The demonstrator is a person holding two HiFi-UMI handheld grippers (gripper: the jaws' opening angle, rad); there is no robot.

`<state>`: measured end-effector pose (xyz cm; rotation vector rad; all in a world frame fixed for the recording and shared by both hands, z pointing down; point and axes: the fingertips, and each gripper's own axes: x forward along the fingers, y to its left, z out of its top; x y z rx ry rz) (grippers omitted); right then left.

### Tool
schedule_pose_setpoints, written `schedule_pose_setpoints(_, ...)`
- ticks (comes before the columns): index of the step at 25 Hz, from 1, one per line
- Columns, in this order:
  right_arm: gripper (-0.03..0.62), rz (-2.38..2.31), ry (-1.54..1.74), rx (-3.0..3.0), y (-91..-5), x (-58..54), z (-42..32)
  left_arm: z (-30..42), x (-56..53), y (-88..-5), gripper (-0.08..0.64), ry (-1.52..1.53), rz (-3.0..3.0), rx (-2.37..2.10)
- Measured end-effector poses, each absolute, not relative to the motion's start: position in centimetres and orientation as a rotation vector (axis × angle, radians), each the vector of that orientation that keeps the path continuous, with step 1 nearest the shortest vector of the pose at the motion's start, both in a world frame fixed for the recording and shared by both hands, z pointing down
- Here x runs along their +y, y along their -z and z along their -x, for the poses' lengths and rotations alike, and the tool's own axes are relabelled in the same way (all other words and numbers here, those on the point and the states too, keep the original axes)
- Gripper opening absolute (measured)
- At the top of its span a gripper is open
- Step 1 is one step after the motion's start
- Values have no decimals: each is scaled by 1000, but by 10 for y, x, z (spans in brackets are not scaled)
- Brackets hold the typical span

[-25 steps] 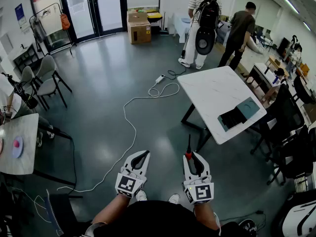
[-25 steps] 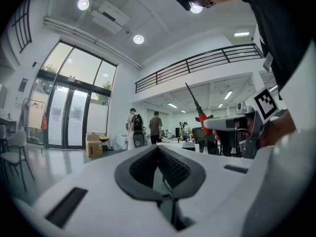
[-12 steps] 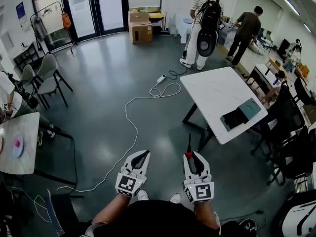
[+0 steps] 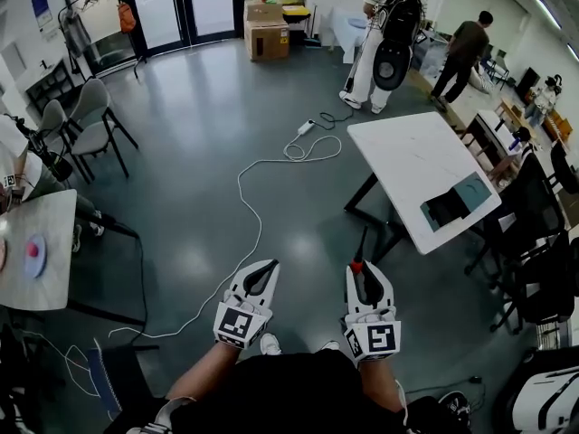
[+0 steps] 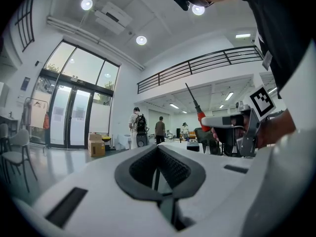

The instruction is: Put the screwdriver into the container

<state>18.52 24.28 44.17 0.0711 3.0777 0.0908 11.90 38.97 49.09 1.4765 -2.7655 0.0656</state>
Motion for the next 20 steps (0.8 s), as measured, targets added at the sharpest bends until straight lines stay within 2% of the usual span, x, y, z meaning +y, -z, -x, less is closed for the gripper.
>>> schedule_pose_setpoints(7,110,-71,-72,3090,-450,251,-164,-95,403,-490,6,-68,-1451,-2769)
schedule_pose_setpoints(20,110,-90,-26,3083,-454,185,-94,-28,336,-495,6,-121,-1427,-2734)
